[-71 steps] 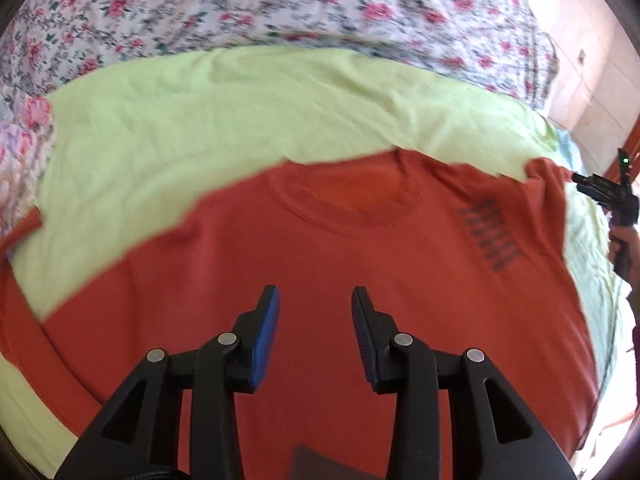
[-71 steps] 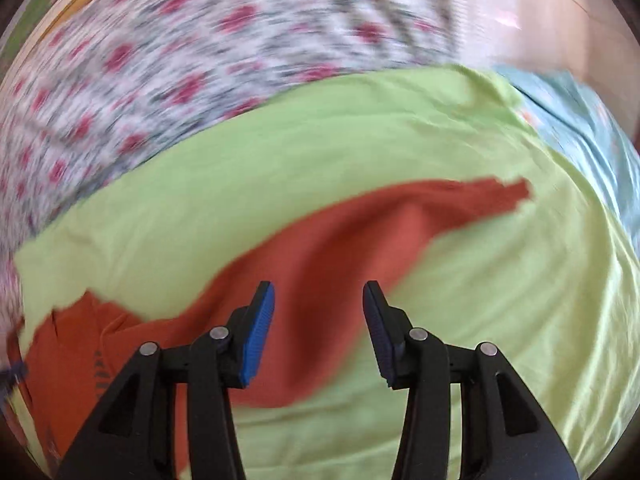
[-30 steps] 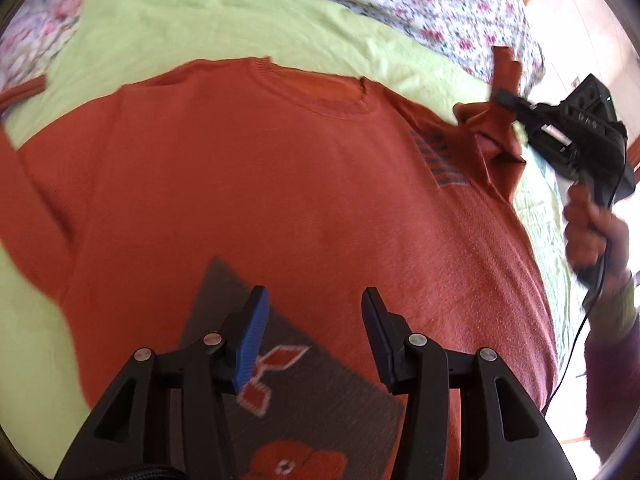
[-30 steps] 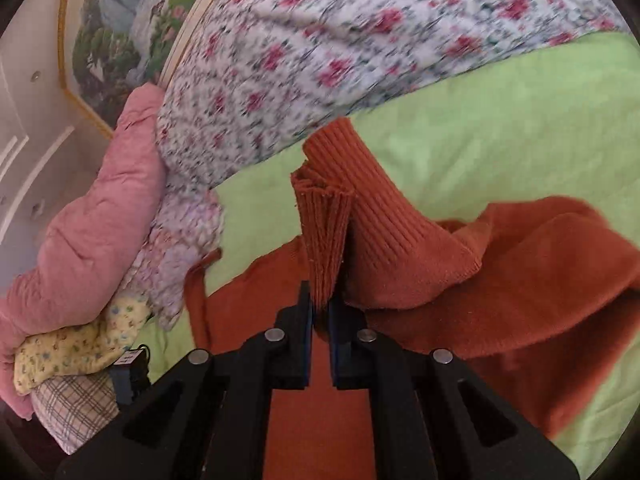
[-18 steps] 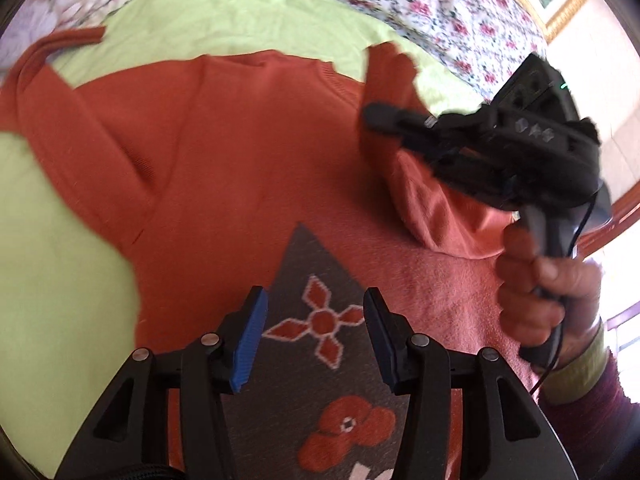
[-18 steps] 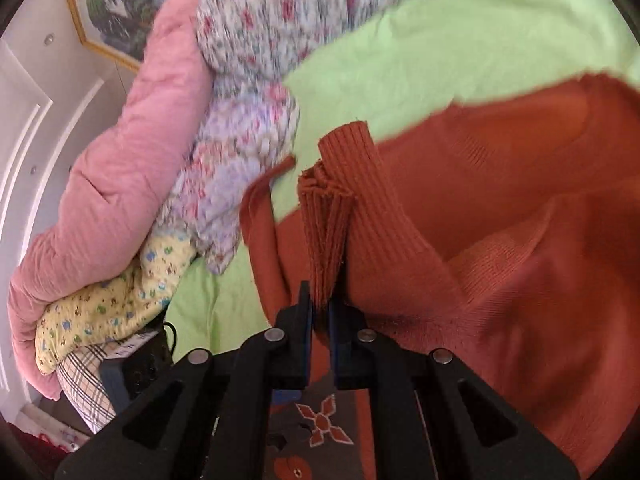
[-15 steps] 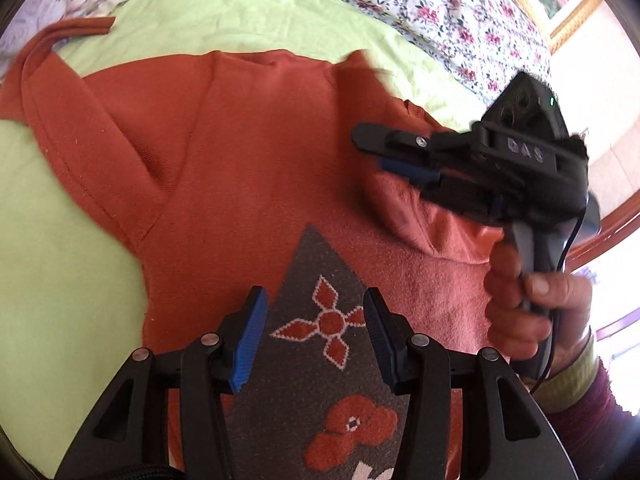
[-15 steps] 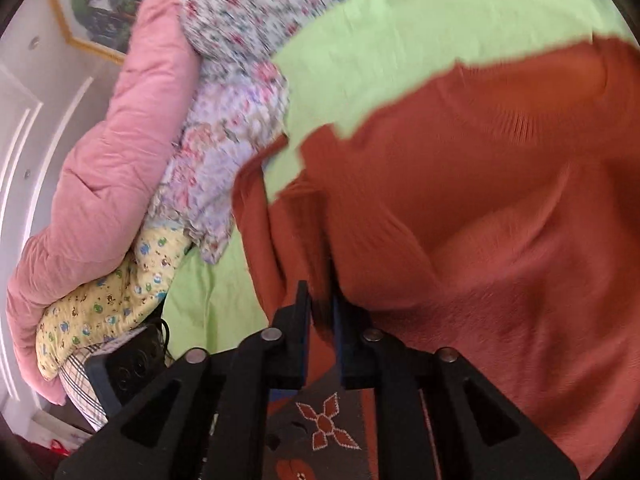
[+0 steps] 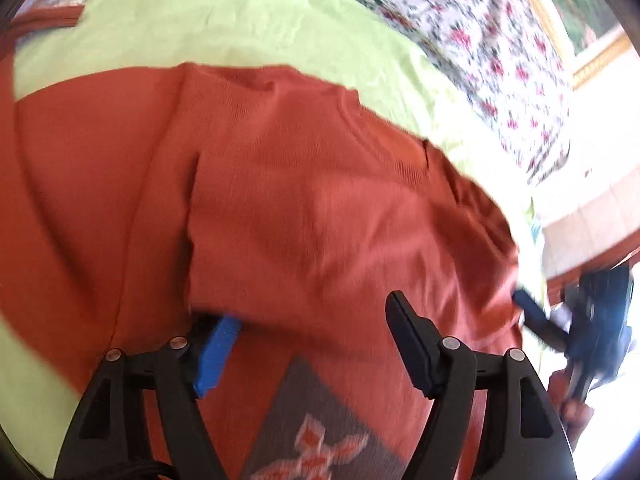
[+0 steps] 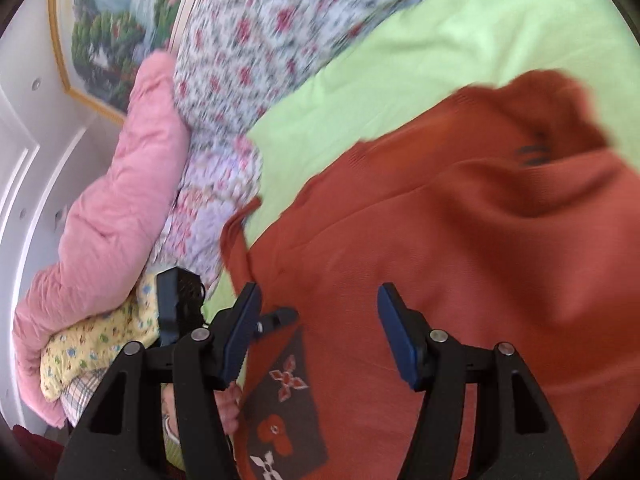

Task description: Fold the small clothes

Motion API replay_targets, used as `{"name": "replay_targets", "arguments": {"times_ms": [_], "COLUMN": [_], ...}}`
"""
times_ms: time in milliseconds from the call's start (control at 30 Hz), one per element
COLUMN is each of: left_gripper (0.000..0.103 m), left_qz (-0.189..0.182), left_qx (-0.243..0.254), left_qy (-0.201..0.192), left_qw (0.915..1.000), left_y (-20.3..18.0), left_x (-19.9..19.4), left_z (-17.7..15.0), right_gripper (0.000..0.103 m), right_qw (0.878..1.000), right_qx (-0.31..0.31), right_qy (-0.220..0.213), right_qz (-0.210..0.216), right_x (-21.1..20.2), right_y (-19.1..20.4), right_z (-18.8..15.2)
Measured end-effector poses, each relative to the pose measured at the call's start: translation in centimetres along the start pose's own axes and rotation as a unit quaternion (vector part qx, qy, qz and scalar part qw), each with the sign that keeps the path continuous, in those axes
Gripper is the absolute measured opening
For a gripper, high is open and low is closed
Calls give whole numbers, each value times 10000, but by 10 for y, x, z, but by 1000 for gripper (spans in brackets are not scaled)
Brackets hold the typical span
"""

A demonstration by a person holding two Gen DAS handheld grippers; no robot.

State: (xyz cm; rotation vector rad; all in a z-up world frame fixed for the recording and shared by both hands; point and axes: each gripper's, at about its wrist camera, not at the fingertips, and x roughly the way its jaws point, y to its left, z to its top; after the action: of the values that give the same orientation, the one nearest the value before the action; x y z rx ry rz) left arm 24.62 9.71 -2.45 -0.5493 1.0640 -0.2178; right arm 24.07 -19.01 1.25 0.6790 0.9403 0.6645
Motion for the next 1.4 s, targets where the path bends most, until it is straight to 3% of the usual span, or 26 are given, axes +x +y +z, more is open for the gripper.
{"name": "replay_targets", "arguments": {"times_ms": [67, 100, 133, 200, 267, 333, 467, 733, 800, 833, 967, 1033, 1100, 1167, 1233, 1267, 1300, 1333, 1367, 1400], "left_gripper": [44, 3, 4, 4, 4, 4, 4, 4, 4, 4, 4, 4, 4, 4, 4, 4, 4, 5, 5, 5], "left_qz": [-30, 21, 78, 6, -97, -25, 181, 253, 283, 281, 79, 17, 181, 258, 344, 300, 277, 254, 188, 162], "left_qx": [-67, -62, -85, 50, 374, 480, 143, 290, 375, 420, 683, 838, 912, 825, 650, 527, 450, 382, 323, 308], "left_qy": [-205, -195, -211, -620, -1338, -1571, -910, -937, -957, -970, -1068, -1148, -1188, -1119, -1010, -948, -928, -916, -905, -918], "left_qw": [9998, 9998, 9997, 9981, 9903, 9864, 9956, 9949, 9943, 9940, 9919, 9898, 9886, 9900, 9922, 9936, 9943, 9947, 9952, 9952], "left_y": [0, 0, -2, -12, -19, -12, 26, 26, 21, 20, -1, -16, -22, -18, -4, 5, 11, 15, 19, 20], "left_x": [7, 10, 8, -19, -63, -80, -54, -49, -49, -53, -54, -48, -43, -38, -36, -37, -38, -40, -42, -44], "left_z": [13, 18, 19, 13, -6, -19, -28, -39, -39, -41, -32, -23, -20, -19, -23, -27, -29, -31, -33, -34], "right_gripper": [62, 62, 62, 62, 62, 62, 62, 62, 38, 5, 5, 5, 5, 6, 13, 29, 39, 57, 64, 64], "right_qw": [9995, 9990, 9982, 9961, 9931, 9882, 9815, 9693, 9598, 9542, 9391, 9360, 9380, 9379, 9473, 9518, 9540, 9559, 9568, 9573], "right_qx": [142, 184, 214, 254, 187, 53, -89, -538, -739, -840, -768, -471, -275, -219, -242, -239, -214, -171, -119, -81], "right_qy": [-250, -355, -464, -667, -816, -921, -849, -175, 10, 70, -335, -580, -587, -353, -252, -269, -340, -486, -677, -870], "right_qz": [-139, -211, -306, -525, -825, -1221, -1715, -2394, -2706, -2869, -3334, -3439, -3405, -3444, -3184, -3046, -2972, -2890, -2826, -2756], "right_x": [-21, -30, -37, -55, -73, -89, -87, -28, -16, -12, -21, -28, -25, -14, -8, -10, -15, -23, -33, -45], "right_y": [-11, -15, -18, -28, -36, -44, -60, -55, -54, -54, -72, -87, -100, -109, -115, -115, -115, -114, -111, -109], "right_z": [-3, -3, -3, -1, 3, 10, 37, 74, 77, 78, 116, 140, 154, 157, 154, 151, 148, 145, 140, 134]}}
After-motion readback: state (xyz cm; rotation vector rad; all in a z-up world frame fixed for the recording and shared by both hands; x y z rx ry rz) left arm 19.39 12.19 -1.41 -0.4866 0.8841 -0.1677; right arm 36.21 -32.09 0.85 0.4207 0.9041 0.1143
